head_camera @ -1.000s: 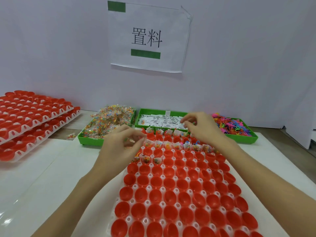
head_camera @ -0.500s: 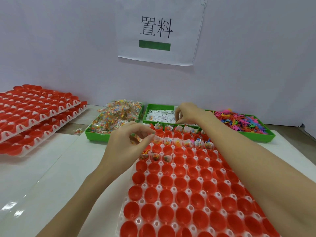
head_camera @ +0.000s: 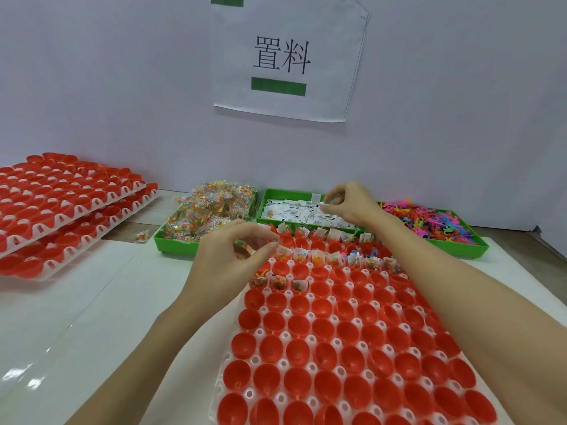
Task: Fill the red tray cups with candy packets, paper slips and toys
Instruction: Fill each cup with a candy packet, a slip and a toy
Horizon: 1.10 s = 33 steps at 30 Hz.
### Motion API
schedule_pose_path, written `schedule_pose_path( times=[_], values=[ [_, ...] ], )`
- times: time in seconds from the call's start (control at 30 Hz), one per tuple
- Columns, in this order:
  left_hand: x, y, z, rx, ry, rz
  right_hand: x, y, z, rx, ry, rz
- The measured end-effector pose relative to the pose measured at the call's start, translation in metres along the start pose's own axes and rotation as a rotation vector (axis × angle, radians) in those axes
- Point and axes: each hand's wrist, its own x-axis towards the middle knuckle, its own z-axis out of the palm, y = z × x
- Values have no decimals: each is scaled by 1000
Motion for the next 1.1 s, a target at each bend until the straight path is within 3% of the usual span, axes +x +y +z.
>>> schedule_pose_path(
  times=[0.2,0.4,0.77,1.1],
  values=[
    [0,8,2,-234,-68,-142,-62,-17,-25,420,50,41],
    [-7,25,9,-469,-210,-232,-162,-46,-36,624,16,1],
    [-17,39,19,-434,-387,-88,-220,-55,-7,422,108,-74],
    [-16,38,23,-357,-333,-49,-227,-56,-6,368,61,-114]
  ],
)
